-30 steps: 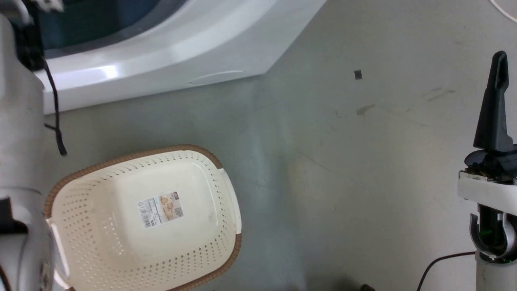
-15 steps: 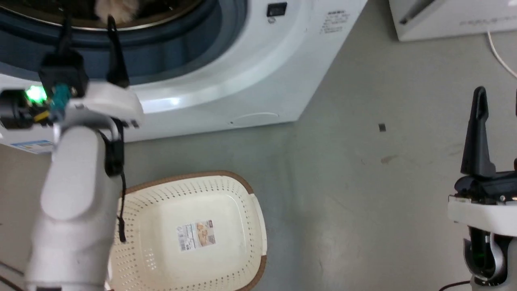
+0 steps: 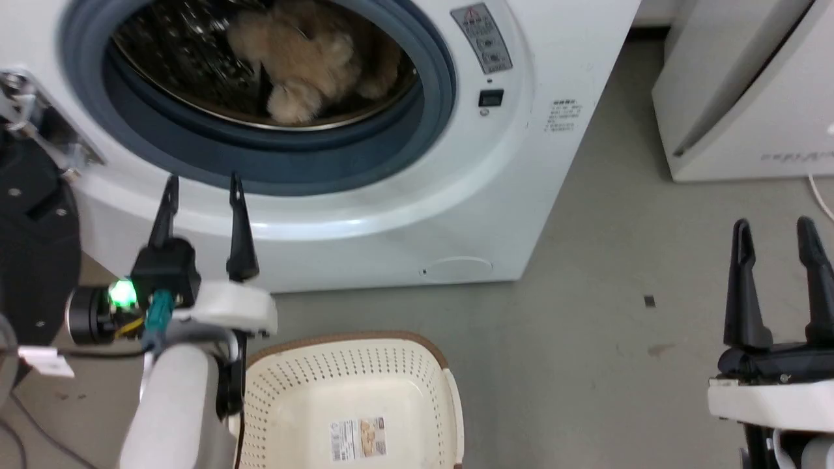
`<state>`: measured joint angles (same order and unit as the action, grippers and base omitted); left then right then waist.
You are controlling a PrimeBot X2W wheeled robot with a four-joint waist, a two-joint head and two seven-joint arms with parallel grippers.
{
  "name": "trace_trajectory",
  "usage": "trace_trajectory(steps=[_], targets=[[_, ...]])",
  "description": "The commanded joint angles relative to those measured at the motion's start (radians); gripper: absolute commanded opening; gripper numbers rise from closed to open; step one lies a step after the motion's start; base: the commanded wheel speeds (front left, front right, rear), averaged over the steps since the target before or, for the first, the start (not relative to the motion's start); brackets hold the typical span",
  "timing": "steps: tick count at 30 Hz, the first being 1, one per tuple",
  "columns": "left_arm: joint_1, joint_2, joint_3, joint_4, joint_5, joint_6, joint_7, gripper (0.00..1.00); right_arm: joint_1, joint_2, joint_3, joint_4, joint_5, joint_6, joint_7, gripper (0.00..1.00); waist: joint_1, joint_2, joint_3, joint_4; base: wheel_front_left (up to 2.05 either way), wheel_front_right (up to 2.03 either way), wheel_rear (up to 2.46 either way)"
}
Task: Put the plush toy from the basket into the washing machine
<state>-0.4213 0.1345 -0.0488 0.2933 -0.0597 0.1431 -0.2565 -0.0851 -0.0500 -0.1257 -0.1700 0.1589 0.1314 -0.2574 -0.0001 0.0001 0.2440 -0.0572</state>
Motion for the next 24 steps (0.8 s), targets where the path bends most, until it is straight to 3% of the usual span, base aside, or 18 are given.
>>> trace_trajectory(steps=[1, 12, 24], targets=[[0.048, -0.001, 0.007, -0.020, 0.007, 0.001, -0.005, 1.00, 0.024, 0.000, 0.003, 0.005, -0.002, -0.001, -0.004, 1.00, 0.0001, -0.0001, -0.060, 0.024, 0.00, 0.00, 0.00], [0.310, -0.024, 0.031, -0.107, 0.021, -0.018, -0.005, 1.00, 0.136, 0.000, -0.004, 0.017, -0.014, -0.001, -0.004, 1.00, 0.0001, -0.0001, -0.194, 0.057, 0.00, 0.00, 0.00], [0.379, -0.044, 0.028, -0.138, 0.025, -0.050, -0.005, 1.00, 0.201, 0.000, -0.012, 0.036, -0.012, -0.001, -0.004, 1.00, 0.0001, -0.0001, -0.243, 0.077, 0.00, 0.00, 0.00]])
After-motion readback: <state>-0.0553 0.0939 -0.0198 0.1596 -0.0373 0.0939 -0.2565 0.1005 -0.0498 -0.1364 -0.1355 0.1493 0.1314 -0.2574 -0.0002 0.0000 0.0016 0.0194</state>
